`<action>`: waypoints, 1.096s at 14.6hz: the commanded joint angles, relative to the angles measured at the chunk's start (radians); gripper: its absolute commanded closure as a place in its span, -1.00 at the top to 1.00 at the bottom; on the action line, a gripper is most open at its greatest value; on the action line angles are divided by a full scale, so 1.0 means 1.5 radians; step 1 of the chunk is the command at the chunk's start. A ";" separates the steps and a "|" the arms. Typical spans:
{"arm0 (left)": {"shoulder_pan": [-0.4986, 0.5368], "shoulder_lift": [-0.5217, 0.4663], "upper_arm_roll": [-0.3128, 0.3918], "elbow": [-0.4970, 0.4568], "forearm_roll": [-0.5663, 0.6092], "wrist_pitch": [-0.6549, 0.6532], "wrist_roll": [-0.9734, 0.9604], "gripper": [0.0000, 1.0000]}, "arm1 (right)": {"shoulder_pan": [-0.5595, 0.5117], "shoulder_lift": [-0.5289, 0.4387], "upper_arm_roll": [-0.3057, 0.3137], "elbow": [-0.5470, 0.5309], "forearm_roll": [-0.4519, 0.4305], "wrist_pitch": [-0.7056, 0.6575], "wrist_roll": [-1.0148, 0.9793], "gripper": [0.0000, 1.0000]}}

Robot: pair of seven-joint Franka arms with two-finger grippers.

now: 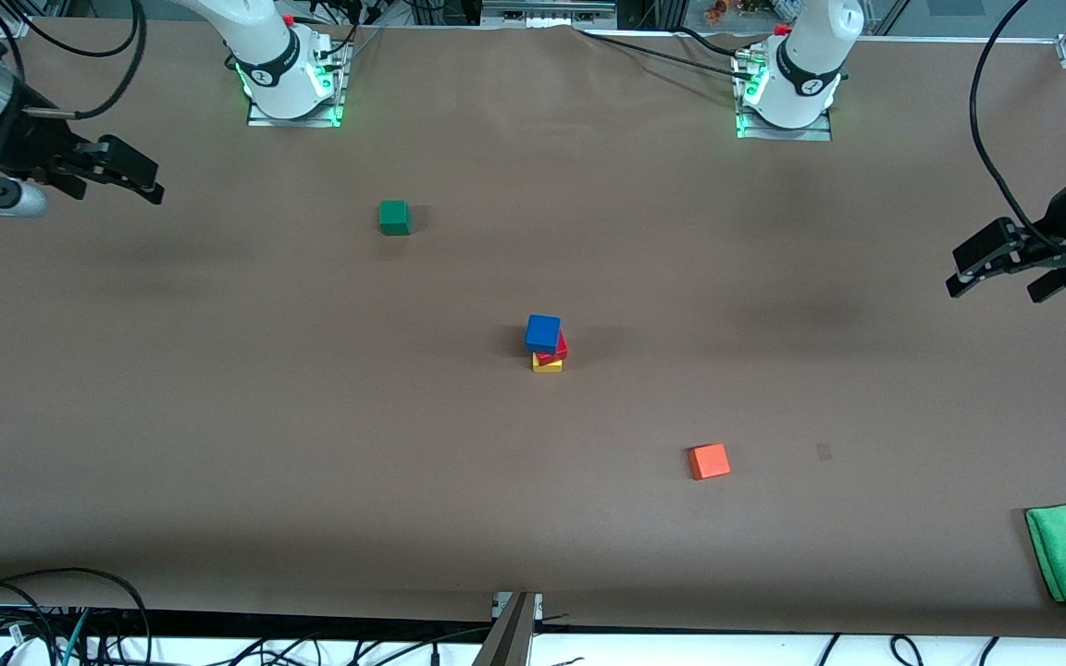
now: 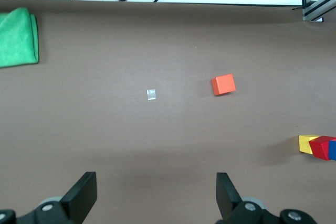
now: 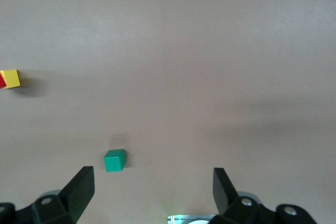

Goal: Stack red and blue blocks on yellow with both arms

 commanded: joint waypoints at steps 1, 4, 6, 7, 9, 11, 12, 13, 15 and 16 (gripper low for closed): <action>-0.004 -0.001 0.010 -0.003 0.003 0.007 0.075 1.00 | -0.097 -0.031 0.090 -0.033 -0.010 -0.001 -0.025 1.00; -0.005 -0.002 0.006 0.001 0.004 -0.002 0.059 1.00 | -0.169 -0.036 0.153 -0.038 -0.010 0.001 -0.033 1.00; -0.010 -0.002 0.003 0.001 0.012 -0.002 0.026 1.00 | -0.188 -0.037 0.172 -0.037 -0.010 -0.001 -0.041 1.00; -0.010 -0.004 0.001 0.001 0.014 -0.004 0.018 1.00 | -0.188 -0.036 0.171 -0.034 -0.010 0.000 -0.042 1.00; -0.010 -0.005 0.001 0.001 0.014 -0.018 0.018 1.00 | -0.189 -0.035 0.171 -0.030 -0.010 0.001 -0.043 1.00; -0.012 -0.004 -0.001 0.002 0.014 -0.022 0.017 1.00 | -0.187 -0.027 0.172 -0.021 -0.010 0.006 -0.042 1.00; -0.011 -0.004 -0.001 0.002 0.014 -0.022 0.017 1.00 | -0.185 -0.019 0.174 -0.012 -0.010 0.006 -0.041 1.00; -0.012 -0.003 -0.001 0.002 0.014 -0.022 0.017 1.00 | -0.186 -0.013 0.174 -0.004 -0.010 0.006 -0.041 1.00; -0.012 -0.002 0.000 0.002 0.014 -0.021 0.016 1.00 | -0.188 -0.003 0.170 0.009 -0.010 0.008 -0.042 1.00; -0.011 -0.002 0.000 0.002 0.013 -0.021 0.016 1.00 | -0.190 0.002 0.169 0.022 -0.010 0.005 -0.044 1.00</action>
